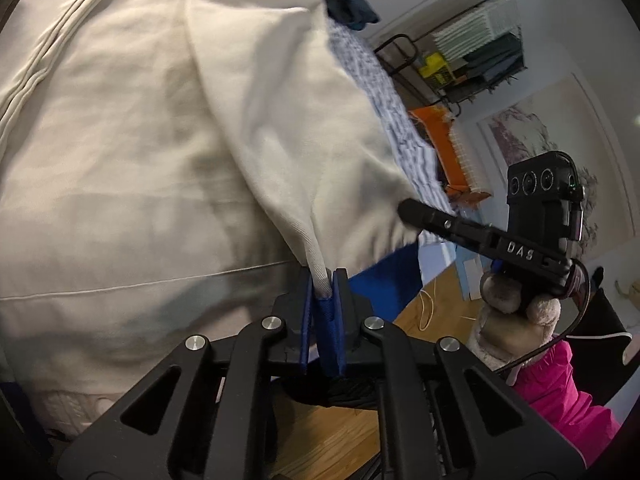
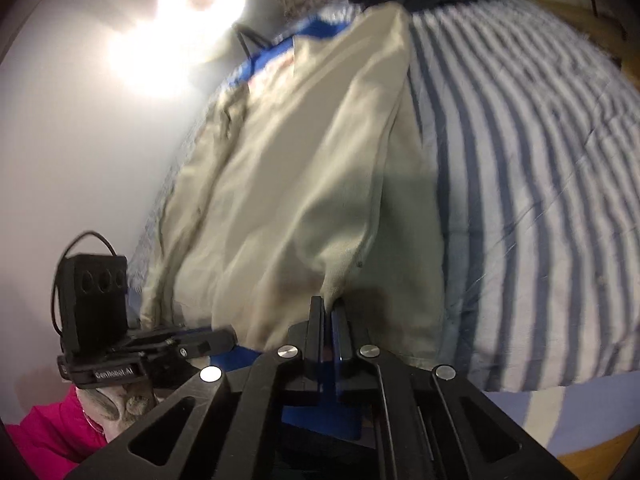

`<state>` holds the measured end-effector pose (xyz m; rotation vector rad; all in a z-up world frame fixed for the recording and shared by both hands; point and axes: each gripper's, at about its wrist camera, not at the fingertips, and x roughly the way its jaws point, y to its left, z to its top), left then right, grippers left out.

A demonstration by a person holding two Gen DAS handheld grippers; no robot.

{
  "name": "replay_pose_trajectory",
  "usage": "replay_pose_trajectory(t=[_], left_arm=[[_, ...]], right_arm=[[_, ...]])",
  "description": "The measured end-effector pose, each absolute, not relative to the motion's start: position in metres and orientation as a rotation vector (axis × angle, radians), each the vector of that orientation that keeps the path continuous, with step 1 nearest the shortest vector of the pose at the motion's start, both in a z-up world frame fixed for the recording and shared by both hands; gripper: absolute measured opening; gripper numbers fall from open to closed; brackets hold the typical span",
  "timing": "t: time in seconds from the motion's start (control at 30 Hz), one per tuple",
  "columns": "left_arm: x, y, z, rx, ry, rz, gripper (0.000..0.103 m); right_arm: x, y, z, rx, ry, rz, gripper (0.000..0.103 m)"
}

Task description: Fold large clothes

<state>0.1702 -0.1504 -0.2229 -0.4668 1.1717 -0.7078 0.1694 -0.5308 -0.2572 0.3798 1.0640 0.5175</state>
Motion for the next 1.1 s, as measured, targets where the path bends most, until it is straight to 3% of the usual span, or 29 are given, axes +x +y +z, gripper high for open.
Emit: replay_pose_trajectory(t=[0.37,0.47,0.53,0.67,0.87,0.9,0.97,1.03,1.1], left_arm=[[0.165,-0.169,-0.225,-0.272,1.159,-0.668,0.008],[0.158,-0.163,-0.217,-0.247,1.15,-0.656,0.011],[0.151,-0.158,-0.212,-0.244,1.136,-0.664,0.011],[0.139,-0.152,-0.198,-0.216,1.084,-0.67,0.011],[0.154,-0.159,-0.203,-0.213,1.066,-0.635,0.011],[0.155,-0.16,-0.206,-0.211,1.07,-0.632,0.011],[0.158,-0.166,-0.215,-0.197,1.085,-0.632,0.011],[0.16,-0.174,-0.224,-0.183,1.105,-0.64,0.011],[0.161,-0.181,-0.229,-0.155,1.109,-0.641,0.011]], right_arm=[[0.17,-0.52,-0.282,0.244,1.132,0.434,0.002],[0.163,-0.536,-0.27,0.305,1.073,0.433,0.019],[0.16,-0.551,-0.265,0.335,1.038,0.415,0.041],[0.167,-0.563,-0.275,0.423,1.058,0.407,0.056],[0.179,-0.55,-0.285,0.438,1.095,0.45,0.054],[0.179,-0.546,-0.286,0.441,1.101,0.471,0.039],[0.177,-0.537,-0.281,0.414,1.093,0.498,0.035],[0.174,-0.532,-0.276,0.407,1.08,0.515,0.012],[0.172,-0.532,-0.27,0.421,1.054,0.521,0.009]])
